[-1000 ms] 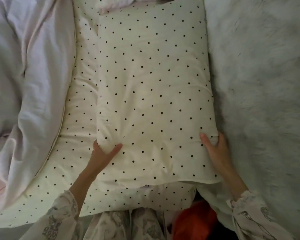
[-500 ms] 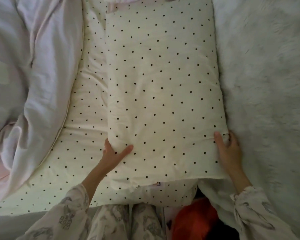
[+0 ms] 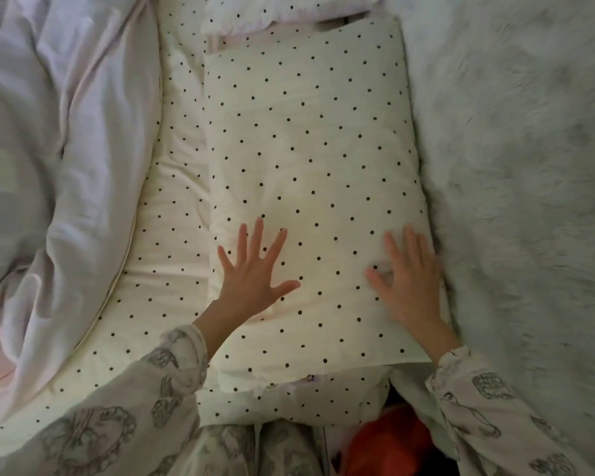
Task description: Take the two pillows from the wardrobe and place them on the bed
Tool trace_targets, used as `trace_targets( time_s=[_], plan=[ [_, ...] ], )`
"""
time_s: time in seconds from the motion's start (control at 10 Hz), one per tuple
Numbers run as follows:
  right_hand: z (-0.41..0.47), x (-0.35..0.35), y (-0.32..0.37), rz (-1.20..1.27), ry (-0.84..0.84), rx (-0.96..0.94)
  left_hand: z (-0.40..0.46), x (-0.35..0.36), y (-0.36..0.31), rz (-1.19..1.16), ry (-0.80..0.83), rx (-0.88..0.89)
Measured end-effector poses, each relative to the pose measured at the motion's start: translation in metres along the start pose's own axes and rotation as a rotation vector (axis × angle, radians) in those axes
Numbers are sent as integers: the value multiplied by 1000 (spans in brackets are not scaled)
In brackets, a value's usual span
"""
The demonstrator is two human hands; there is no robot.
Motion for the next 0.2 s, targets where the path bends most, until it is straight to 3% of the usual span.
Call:
trace_targets(
  time_s=[0.1,0.2],
  plan=[
    [8,1,17,-28,88,32,13,3,-6,-21,175,-18],
    [12,-11,24,90,193,82,16,7,-4,-26,228,-33]
  ],
)
Point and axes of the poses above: each hand's wrist, its own z-axis towards the middle knuckle, its own x-axis out of the palm, y = z × x, the point moved 2 cm from there along z, towards the middle knuckle, and after that the axes turned 7 degrees about y, right-handed, at the moved point
